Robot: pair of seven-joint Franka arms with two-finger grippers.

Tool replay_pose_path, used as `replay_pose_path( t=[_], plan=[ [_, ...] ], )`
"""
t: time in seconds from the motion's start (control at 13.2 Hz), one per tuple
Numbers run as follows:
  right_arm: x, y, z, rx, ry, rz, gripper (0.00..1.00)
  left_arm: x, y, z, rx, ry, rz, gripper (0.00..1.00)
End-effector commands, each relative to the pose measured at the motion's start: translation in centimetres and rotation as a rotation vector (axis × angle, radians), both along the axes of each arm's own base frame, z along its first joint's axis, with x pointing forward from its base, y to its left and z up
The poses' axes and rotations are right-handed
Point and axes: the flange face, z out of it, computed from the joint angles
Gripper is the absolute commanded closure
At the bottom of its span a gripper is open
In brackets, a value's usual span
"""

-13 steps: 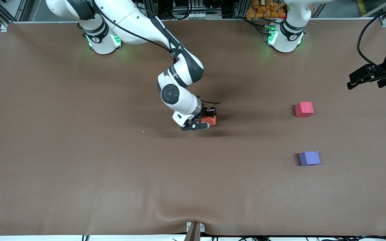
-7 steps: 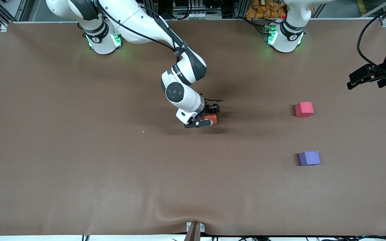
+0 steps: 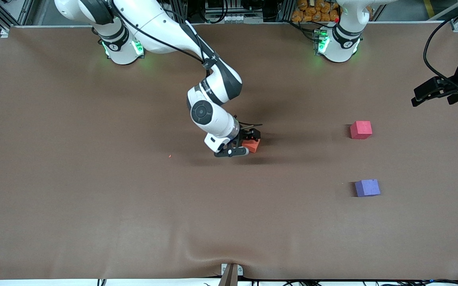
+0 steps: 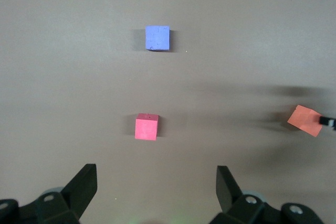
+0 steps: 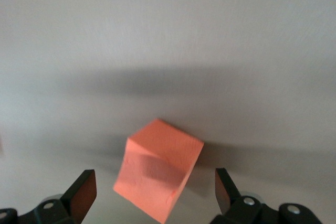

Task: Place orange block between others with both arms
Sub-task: 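Release the orange cube and withdraw the right gripper to rest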

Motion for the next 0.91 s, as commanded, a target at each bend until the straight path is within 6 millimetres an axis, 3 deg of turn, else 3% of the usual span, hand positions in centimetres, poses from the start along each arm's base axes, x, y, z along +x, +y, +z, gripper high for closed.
replay_pose_path(
  t=[0.0, 0.15, 0.53, 0.83],
  plan=[
    [2.6, -4.5, 5.9, -0.012, 0.059, 0.011, 0.0, -0.1, 0.0, -0.5, -0.02, 0.017, -0.021, 0.0],
    [4.3, -9.5, 11.1, -0.093, 0.076, 0.05, 0.0, -0.2, -0.1, -0.9, -0.02, 0.025, -0.022, 0.0],
    [4.2, -22.1, 24.8, -0.21, 0.131, 0.078, 0.0, 0.1, -0.5, -1.7, -0.02, 0.042, -0.03, 0.0],
    [3.0, -32.0, 32.4, -0.312, 0.159, 0.004, 0.0, 1.0, -0.9, -3.1, -0.021, 0.055, -0.038, 0.0]
  ],
)
